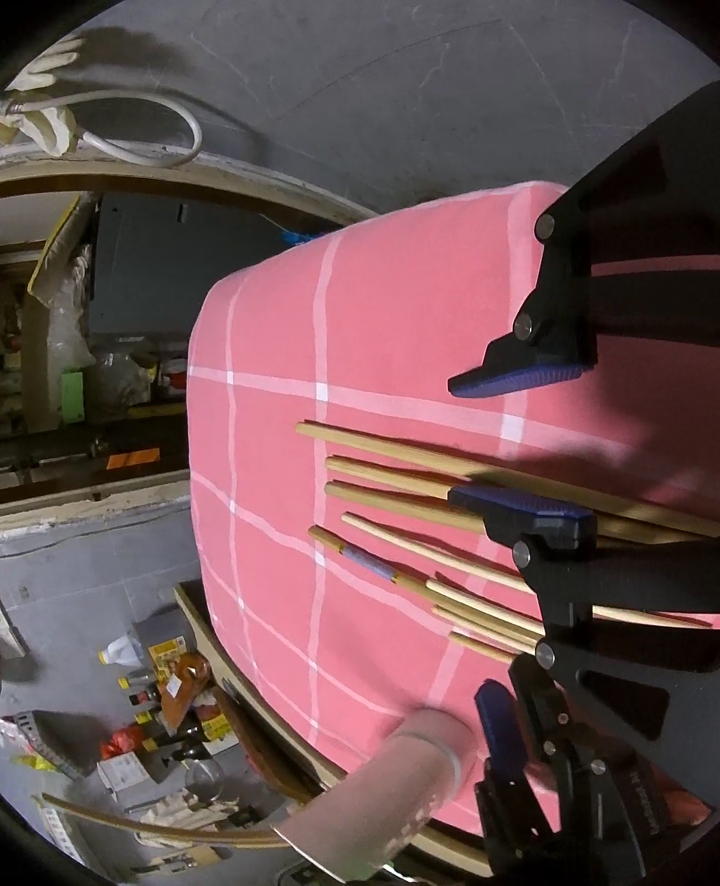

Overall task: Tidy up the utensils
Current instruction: 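Close left tool on a plain chopstick while right tool grasps another chopstick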

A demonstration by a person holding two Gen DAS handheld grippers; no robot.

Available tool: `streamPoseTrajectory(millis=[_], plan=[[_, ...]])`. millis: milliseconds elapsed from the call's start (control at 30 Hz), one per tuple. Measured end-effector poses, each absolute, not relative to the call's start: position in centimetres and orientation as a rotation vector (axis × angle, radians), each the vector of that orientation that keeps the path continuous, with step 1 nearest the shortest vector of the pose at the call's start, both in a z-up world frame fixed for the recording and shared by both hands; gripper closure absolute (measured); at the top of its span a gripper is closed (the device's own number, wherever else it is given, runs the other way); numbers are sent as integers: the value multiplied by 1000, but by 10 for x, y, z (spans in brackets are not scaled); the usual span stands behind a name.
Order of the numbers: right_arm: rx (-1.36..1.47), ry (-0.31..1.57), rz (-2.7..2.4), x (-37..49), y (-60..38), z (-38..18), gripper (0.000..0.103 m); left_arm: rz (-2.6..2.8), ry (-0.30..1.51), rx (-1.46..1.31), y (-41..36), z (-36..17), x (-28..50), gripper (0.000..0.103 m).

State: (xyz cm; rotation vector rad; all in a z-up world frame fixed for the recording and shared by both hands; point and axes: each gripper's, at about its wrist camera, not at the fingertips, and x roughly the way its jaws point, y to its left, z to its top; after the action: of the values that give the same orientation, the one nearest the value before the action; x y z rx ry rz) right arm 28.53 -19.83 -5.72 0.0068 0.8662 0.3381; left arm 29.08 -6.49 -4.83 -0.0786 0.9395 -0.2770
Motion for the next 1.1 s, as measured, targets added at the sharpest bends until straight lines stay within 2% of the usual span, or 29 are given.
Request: streamPoseTrajectory(millis=[167,633,667,700,733,800,967,1100], plan=[[2,902,345,295,-194,-62,80,-280,947,-85,-66,-49,292,80],[-6,940,325,314,-185,-62,80,-290,978,-65,-78,-48,304,80],[-1,942,323,315,-185,-63,83,-294,983,-67,-79,-48,305,81],[0,944,316,316,-186,-63,91,-296,986,-70,-79,-48,306,82],[26,952,322,317,-189,-64,94,-297,992,-75,-78,-48,307,88],[73,963,320,318,-194,-63,96,-301,1001,-97,-75,-48,310,96],[156,963,335,311,-202,-62,98,-331,1023,-167,-67,-48,310,101],[213,921,355,293,-210,-55,98,-351,1012,-193,-63,-45,304,101]])
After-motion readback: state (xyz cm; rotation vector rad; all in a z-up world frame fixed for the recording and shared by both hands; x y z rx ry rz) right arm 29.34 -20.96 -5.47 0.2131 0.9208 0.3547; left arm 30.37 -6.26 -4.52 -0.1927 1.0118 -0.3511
